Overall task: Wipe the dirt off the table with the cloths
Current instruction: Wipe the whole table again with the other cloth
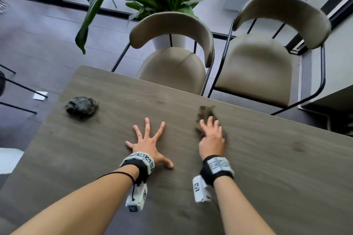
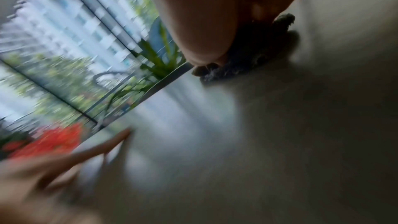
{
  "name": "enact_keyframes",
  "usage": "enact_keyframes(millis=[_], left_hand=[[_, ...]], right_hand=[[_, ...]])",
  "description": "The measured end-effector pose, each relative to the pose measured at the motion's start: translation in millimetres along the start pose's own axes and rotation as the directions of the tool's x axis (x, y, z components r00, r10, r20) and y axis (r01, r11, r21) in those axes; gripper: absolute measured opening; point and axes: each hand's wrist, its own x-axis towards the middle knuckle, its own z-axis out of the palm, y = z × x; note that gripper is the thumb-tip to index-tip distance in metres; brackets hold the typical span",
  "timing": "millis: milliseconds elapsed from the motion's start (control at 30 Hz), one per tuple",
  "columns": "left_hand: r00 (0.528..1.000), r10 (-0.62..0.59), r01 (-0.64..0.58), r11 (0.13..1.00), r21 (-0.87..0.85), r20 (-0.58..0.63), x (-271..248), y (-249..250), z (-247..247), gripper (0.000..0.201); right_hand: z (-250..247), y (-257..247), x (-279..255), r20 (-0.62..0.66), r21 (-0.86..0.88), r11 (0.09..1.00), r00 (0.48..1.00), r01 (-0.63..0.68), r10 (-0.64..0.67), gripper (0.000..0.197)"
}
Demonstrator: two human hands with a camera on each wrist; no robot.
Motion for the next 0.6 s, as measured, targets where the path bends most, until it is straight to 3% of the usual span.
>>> enact_keyframes(millis=[100, 233, 300, 367, 433, 500, 567, 600], left_hand=[[1.000, 0.000, 0.000, 1.000, 0.000, 0.004, -0.3, 0.3, -0.4, 0.155], [1.000, 0.000, 0.000, 1.000, -0.002, 0.007, -0.6, 0.2, -2.2, 0.155], [1.000, 0.005, -0.005, 1.000, -0.008, 0.003, -0.9, -0.3, -2.0, 0.155], [1.000, 0.006, -0.007, 1.000, -0.013, -0.003, -0.3, -0.4, -1.2, 0.156], [1.000, 0.006, -0.006, 1.000, -0.015, -0.011, 0.2, -0.9, -0.2, 0.156], [1.000, 0.003, -0.003, 1.000, -0.015, -0.014, 0.2, -1.1, 0.5, 0.156], [1.000, 0.001, -0.001, 1.000, -0.011, -0.014, -0.2, -0.7, 1.1, 0.156], [1.000, 0.003, -0.003, 1.000, -0.006, -0.017, 0.2, -0.6, 1.2, 0.156]], right_hand=[[20.0, -27.6, -20.8, 0.122, 0.033, 0.973, 0.965, 0.229, -0.231, 0.062], [-0.1, -23.0, -4.5, 0.202, 0.259, 0.939, 0.938, 0.225, -0.281, 0.056], [-23.0, -2.7, 12.4, 0.080, 0.331, 0.926, 0.972, 0.182, -0.219, 0.058], [-46.1, 35.8, 28.1, -0.071, 0.324, 0.943, 0.996, 0.079, -0.059, 0.062], [-64.1, 78.1, 32.9, -0.174, 0.320, 0.941, 0.970, -0.107, 0.169, 0.062], [-66.7, 99.0, 25.1, -0.186, 0.277, 0.920, 0.924, -0.277, 0.334, 0.062], [-48.6, 89.0, 6.4, -0.184, 0.173, 0.932, 0.919, -0.320, 0.349, 0.064], [-35.6, 76.5, -4.6, -0.190, 0.138, 0.953, 0.937, -0.268, 0.291, 0.066]])
